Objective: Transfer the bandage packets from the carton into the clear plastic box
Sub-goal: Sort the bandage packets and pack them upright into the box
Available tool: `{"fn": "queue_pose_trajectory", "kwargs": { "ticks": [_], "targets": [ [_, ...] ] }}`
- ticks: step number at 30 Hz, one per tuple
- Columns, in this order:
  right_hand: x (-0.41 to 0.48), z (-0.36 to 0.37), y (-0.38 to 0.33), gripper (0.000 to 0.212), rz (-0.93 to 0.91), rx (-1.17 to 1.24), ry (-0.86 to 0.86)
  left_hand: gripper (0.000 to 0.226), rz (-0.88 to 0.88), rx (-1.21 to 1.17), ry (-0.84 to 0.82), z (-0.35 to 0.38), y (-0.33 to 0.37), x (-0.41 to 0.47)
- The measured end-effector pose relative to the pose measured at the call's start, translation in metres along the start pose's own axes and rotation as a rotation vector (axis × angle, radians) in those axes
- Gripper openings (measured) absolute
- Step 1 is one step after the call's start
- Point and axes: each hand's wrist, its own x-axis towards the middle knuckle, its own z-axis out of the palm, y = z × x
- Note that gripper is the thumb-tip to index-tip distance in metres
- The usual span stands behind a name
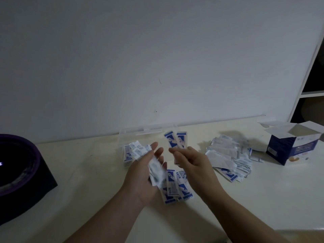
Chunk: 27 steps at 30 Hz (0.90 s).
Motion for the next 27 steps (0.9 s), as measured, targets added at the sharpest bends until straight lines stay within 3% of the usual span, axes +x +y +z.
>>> {"fn": "queue_pose_trajectory", "kwargs": {
  "ticks": [2,6,10,13,16,22,24,27],
  "targets": [
    [0.003,-0.004,0.003,0.023,0.104,0.113,0.008,0.019,-0.015,-0.056,0.031,-0.003,0.002,0.005],
    [0.006,-0.009,0.007,0.025,0.334,0.656,-0.057,0.015,-0.018,0.056,0.010,-0.006,0.004,0.009],
    [0.004,-0.011,0.009,0.034,0.399,0.751,-0.111,0.012,-0.016,0.113,-0.002,-0.008,0.005,0.011],
    [0.000,-0.014,0.009,0.039,0.375,0.494,-0.143,0.011,-0.006,0.034,0.006,-0.009,0.013,0.013],
    [-0.005,-0.014,0.006,0.047,0.254,-0.085,-0.156,0.012,0.011,-0.043,-0.002,-0.011,0.023,0.015],
    [-0.013,-0.007,0.015,0.067,0.077,-0.935,-0.321,0.018,0.000,-0.133,0.035,-0.011,0.029,0.015],
    [-0.013,-0.016,0.010,0.074,0.049,-0.963,-0.297,0.015,-0.025,-0.120,0.034,-0.010,0.028,0.015],
    [-0.014,-0.026,-0.010,0.108,-0.110,-0.674,-0.343,0.012,-0.107,-0.043,-0.014,-0.007,0.022,0.012]
  ]
}}
